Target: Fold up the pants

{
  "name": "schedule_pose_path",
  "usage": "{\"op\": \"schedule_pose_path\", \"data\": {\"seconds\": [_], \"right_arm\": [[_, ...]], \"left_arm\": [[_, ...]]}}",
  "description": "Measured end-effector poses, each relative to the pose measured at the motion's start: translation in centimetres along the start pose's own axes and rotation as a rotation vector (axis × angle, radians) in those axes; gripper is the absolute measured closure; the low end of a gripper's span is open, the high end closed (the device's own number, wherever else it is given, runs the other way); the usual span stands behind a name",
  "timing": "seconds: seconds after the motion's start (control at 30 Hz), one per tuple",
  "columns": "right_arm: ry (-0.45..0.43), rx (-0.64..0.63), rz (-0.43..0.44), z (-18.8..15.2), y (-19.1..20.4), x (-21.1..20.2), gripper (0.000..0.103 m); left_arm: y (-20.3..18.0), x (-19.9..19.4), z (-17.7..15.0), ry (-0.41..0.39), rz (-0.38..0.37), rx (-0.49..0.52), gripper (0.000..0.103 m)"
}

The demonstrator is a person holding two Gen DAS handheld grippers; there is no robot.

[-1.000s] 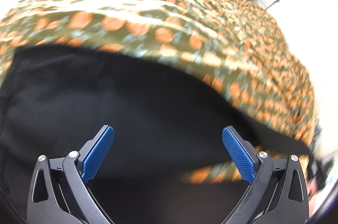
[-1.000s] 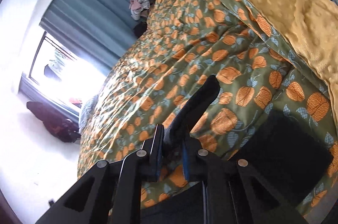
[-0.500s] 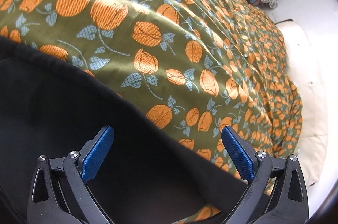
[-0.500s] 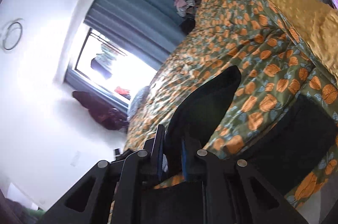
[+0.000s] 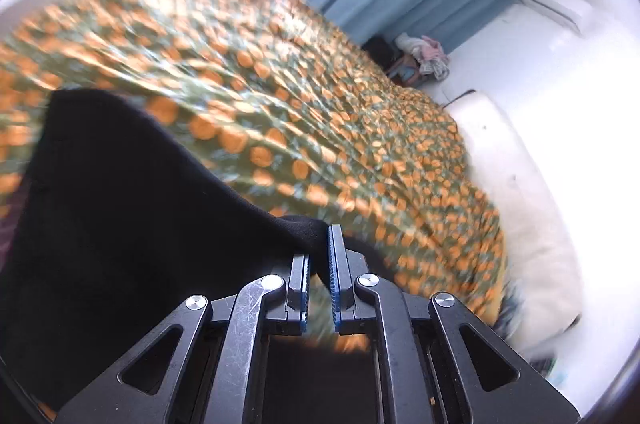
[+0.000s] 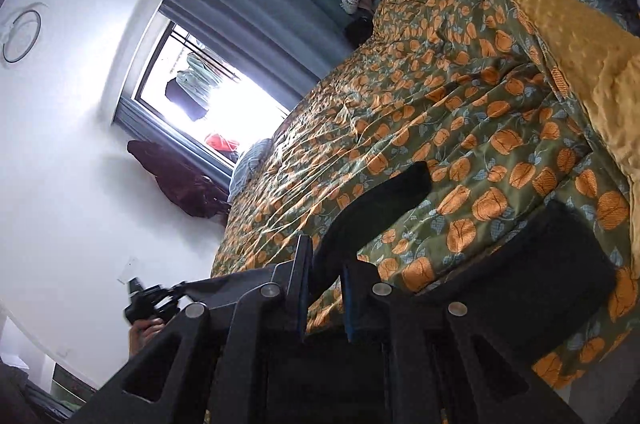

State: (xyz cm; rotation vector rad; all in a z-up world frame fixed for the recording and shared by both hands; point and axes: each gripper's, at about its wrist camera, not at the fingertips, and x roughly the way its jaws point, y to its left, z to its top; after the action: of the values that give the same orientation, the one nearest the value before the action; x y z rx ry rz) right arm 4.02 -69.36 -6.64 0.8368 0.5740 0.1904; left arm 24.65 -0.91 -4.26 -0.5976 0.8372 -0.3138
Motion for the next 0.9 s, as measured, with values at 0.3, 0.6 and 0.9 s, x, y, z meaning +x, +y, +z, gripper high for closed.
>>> {"op": "schedule_pose_path", "data": {"seconds": [0.3,0.6,0.9], "right_arm": [[0.2,0.031,-0.383,-2.5,-11.2,2.1,0.09],[0.217,-0.036,-0.572,-1.9,-13.0,-0.1,0.09],[0.223,-0.055,-0.661,-2.4,-13.6,-1.0,0.09]], "left_arm": [[4.2,4.4,-17.4,0.349,0.149,-0.035,0.096],[1.2,5.5,-19.2,0.406,0.127,0.108,0.096],[0.7,6.2,-20.7,0.448,0.143,0.163,0.096]]}}
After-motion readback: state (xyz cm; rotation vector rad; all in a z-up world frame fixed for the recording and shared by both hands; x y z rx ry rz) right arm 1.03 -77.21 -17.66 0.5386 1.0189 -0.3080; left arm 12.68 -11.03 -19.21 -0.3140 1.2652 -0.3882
